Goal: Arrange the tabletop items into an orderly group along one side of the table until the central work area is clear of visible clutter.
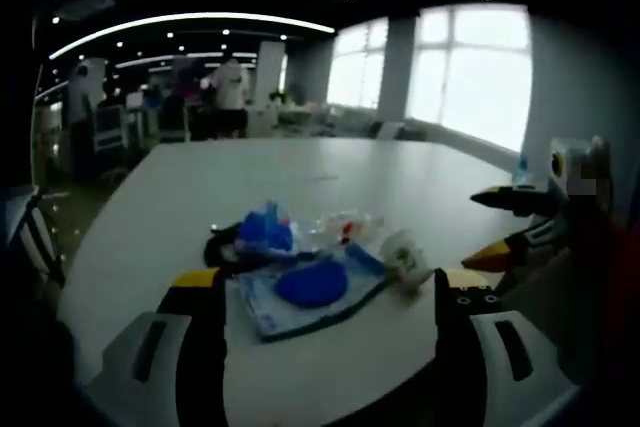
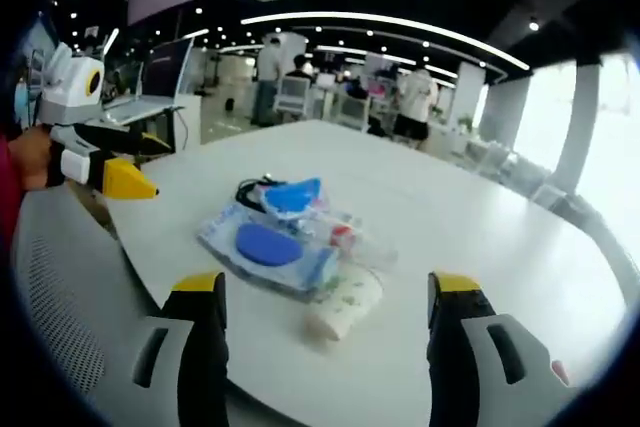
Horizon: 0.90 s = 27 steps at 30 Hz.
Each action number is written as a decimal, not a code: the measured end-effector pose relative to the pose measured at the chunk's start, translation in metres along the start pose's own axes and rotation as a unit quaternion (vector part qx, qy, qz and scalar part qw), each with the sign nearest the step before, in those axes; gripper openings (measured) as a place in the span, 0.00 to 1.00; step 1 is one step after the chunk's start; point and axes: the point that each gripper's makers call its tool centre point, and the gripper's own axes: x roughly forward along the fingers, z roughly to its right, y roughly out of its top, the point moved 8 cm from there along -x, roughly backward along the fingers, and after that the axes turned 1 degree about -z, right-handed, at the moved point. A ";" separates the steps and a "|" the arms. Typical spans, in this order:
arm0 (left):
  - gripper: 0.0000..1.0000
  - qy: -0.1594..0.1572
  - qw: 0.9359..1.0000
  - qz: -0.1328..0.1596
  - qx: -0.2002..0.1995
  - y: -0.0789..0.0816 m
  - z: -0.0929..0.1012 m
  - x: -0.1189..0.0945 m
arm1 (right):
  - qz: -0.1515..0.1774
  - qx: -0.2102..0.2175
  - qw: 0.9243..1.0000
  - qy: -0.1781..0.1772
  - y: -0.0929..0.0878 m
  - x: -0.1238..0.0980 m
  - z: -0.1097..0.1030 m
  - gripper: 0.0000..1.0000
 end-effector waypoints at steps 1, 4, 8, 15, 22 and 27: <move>0.83 0.000 1.000 0.000 0.000 0.000 0.000 0.000 | 0.000 0.001 1.000 0.000 0.000 0.000 0.000 0.82; 0.83 0.000 1.000 -0.003 0.001 -0.001 0.000 0.001 | 0.000 0.001 1.000 0.001 0.000 0.000 0.000 0.81; 0.83 0.001 1.000 -0.002 0.002 -0.001 0.000 0.001 | 0.003 0.001 1.000 0.001 0.001 0.000 0.000 0.81; 0.83 0.003 1.000 -0.003 0.004 -0.001 -0.001 0.001 | 0.002 -0.001 1.000 0.002 0.000 0.000 -0.001 0.81; 0.83 0.003 1.000 -0.001 0.002 -0.001 -0.001 0.001 | -0.002 -0.002 1.000 0.005 0.000 0.001 -0.001 0.81; 0.83 0.001 1.000 -0.001 0.003 -0.001 -0.001 0.001 | -0.004 -0.002 1.000 0.005 -0.001 0.001 -0.001 0.81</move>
